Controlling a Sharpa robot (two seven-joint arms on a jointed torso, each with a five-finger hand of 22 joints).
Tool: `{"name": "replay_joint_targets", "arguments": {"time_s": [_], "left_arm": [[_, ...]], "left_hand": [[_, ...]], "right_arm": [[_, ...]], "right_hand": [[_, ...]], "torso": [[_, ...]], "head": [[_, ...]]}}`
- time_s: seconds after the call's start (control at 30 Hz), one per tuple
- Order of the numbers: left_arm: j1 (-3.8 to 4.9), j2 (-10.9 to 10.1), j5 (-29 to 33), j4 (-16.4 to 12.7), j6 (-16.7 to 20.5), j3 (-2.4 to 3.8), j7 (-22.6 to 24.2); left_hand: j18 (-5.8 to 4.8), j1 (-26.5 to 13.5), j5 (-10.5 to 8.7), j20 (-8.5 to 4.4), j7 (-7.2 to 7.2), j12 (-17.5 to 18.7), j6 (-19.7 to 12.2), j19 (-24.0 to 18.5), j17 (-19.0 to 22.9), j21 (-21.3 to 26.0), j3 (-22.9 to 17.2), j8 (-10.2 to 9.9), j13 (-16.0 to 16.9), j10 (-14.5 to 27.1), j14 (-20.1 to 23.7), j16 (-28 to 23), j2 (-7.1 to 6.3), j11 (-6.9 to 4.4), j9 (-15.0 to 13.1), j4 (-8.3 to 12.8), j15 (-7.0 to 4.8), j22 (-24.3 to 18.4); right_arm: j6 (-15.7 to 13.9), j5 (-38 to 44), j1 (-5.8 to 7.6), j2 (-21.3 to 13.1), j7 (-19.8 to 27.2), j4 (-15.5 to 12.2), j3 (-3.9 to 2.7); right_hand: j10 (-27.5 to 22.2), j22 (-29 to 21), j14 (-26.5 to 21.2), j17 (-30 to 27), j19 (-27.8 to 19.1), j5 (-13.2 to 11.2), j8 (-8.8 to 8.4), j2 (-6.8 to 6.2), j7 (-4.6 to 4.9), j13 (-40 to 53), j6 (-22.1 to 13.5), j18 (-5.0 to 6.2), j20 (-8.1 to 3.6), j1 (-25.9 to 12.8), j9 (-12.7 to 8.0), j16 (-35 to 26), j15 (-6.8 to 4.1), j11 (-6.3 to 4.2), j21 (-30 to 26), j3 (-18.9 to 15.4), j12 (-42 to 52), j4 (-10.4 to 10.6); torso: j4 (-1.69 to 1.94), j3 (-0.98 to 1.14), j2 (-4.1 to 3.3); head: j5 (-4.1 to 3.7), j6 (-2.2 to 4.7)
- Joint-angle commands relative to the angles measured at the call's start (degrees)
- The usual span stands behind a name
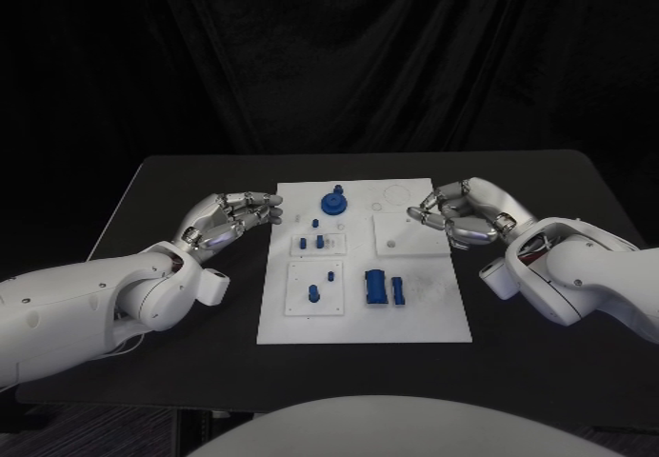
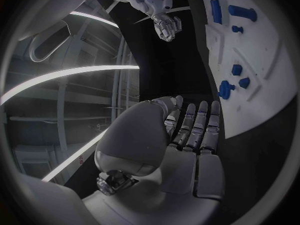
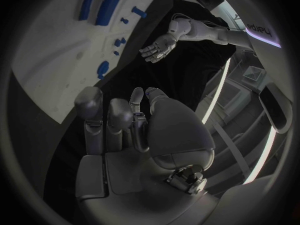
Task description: Assemble the parts on the task board
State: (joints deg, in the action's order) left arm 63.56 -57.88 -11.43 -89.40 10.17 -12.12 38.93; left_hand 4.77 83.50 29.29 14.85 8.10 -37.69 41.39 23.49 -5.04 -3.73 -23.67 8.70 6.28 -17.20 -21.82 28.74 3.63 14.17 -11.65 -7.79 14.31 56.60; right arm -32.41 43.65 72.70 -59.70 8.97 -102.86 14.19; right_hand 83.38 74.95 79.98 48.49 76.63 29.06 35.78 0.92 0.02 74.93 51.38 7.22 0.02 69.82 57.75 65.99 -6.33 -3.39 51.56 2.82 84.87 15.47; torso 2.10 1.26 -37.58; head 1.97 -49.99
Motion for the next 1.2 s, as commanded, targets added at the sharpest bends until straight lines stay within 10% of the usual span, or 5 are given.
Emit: {"name": "replay_joint_targets", "arguments": {"time_s": [0.03,0.5,0.7,0.73,1.2], "left_arm": [[0.78,0.63,0.12,-0.43,0.45,0.05,8.41],[1.34,5.75,3.66,1.96,-3.39,0.04,12.40],[0.92,7.19,4.19,3.39,-4.05,0.04,13.07],[1.18,6.81,2.49,2.90,-2.07,0.00,0.00],[-0.52,9.18,5.80,1.62,11.27,4.49,-3.38]], "left_hand": [[0.32,-2.76,-0.89,-0.10,-0.30,1.27,-1.52,-4.88,2.02,0.39,2.11,-1.65,-2.04,1.05,6.65,-6.57,-0.28,0.03,1.40,-3.51,-0.84,-3.44],[5.36,-10.97,-1.41,-1.84,-2.17,18.53,-16.54,-23.01,4.75,2.84,19.42,-6.08,-3.88,12.76,21.45,-27.72,4.37,-6.83,7.14,-9.05,-7.29,-47.22],[4.98,-10.51,-5.80,-3.52,-14.56,30.39,-31.91,-23.36,5.04,3.27,30.08,-7.12,-5.23,17.34,21.82,-28.74,7.54,-14.19,10.36,-9.01,-8.67,-52.63],[1.76,-32.54,-12.12,-6.62,-8.10,30.83,-33.05,-23.49,5.04,3.73,23.67,-8.70,-6.28,17.20,21.82,-28.74,3.80,-14.17,11.65,-3.99,-14.31,-56.60],[0.14,-53.72,-19.90,-10.07,-8.10,37.69,-41.39,-23.49,5.04,3.73,23.67,-8.70,-6.28,17.20,21.82,-28.74,1.09,-14.17,11.65,0.85,-14.31,-56.60]], "right_arm": [[-4.43,-14.89,-0.30,1.23,16.03,2.02,0.00],[2.89,-26.68,-6.50,3.71,35.06,8.39,0.01],[5.03,-27.50,-8.59,4.92,38.06,11.05,0.02],[1.43,-24.61,-7.97,4.59,28.34,10.35,0.04],[-7.33,-37.31,-11.02,11.54,23.33,12.05,-9.45]], "right_hand": [[-9.27,-5.84,-6.01,-15.75,-6.71,2.41,-2.01,-0.24,1.13,-4.54,-0.02,2.69,1.47,1.78,-2.79,-13.22,1.17,1.32,-18.48,1.64,-13.18,0.73],[-55.90,-38.36,-48.37,-34.42,-53.11,0.14,-19.04,-2.04,12.31,-45.59,-13.85,-3.09,15.22,-0.93,-24.00,-46.80,20.62,18.30,-47.43,3.41,-61.92,1.00],[-74.92,-61.99,-72.63,-42.27,-71.69,-5.56,-26.55,-1.23,2.88,-55.56,-27.38,-3.65,16.84,-2.48,-36.18,-56.79,17.69,13.40,-50.25,-2.94,-68.57,1.16],[-75.93,-64.78,-73.13,-43.39,-72.48,-12.18,-28.69,-0.92,-0.02,-60.05,-33.08,-7.22,11.72,-22.57,-41.12,-58.83,14.60,10.81,-51.56,-2.82,-72.93,-3.85],[-83.38,-69.79,-79.98,-48.49,-76.63,-19.62,-35.78,-0.92,-0.02,-67.42,-41.97,-7.22,6.89,-42.40,-49.38,-65.99,10.57,3.39,-51.56,-2.82,-78.38,-8.71]], "torso": [[-0.33,0.11,1.28],[-1.48,0.39,5.50],[-1.75,0.80,5.77],[-1.53,0.52,5.30],[-1.77,-0.24,5.77]], "head": [[0.28,-0.01],[0.58,-0.01],[0.55,-0.01],[0.59,0.01],[-0.51,6.68]]}}
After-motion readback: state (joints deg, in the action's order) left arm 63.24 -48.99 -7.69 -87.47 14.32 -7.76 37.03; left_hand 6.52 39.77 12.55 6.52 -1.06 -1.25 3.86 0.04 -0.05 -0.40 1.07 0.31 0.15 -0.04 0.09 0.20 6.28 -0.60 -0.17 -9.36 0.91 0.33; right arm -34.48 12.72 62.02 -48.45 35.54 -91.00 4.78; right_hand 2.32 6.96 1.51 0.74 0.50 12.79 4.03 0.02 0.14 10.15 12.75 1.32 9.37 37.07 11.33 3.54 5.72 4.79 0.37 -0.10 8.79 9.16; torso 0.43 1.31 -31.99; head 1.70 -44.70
